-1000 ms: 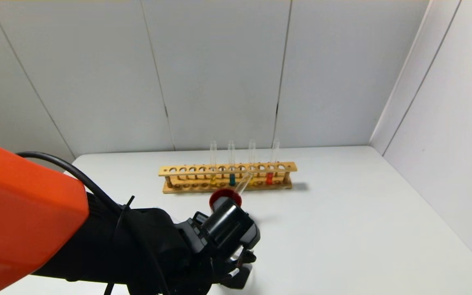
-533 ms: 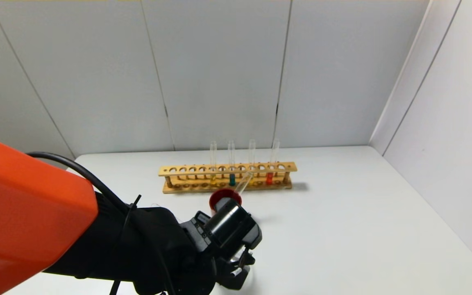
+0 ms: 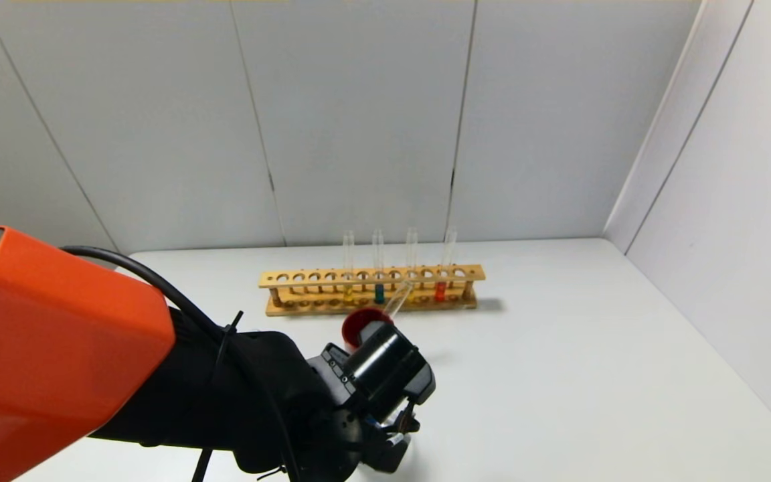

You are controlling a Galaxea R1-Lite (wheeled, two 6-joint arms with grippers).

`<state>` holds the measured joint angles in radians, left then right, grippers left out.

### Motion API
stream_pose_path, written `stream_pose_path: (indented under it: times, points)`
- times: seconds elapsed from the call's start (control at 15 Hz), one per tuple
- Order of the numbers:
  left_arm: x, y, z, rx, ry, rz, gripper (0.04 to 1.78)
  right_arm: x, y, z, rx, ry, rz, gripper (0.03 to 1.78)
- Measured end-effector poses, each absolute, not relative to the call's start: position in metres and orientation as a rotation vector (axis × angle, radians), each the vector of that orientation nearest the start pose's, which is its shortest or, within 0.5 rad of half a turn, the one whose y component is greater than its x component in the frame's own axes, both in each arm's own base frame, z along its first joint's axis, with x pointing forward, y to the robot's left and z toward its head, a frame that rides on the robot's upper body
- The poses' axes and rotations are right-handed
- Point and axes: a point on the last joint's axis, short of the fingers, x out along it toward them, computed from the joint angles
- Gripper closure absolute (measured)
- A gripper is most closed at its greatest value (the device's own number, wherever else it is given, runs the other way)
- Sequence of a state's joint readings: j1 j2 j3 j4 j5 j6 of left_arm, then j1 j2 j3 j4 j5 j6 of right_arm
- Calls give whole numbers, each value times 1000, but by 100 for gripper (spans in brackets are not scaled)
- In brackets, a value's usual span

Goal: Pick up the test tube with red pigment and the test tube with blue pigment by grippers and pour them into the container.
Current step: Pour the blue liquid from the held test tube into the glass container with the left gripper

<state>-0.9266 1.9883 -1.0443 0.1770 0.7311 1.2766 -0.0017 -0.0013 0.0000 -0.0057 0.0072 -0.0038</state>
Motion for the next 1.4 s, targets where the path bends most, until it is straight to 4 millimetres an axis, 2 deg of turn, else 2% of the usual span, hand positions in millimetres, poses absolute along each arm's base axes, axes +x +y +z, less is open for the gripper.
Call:
stream_pose_path:
  times: [0.53, 1.4]
  points:
    - [206, -253, 90, 2069, 617, -697, 152, -23, 0, 76, -4, -7, 6, 6]
    - [206, -266, 92, 2154, 653, -684, 152, -23, 0, 76, -4, -7, 6, 6]
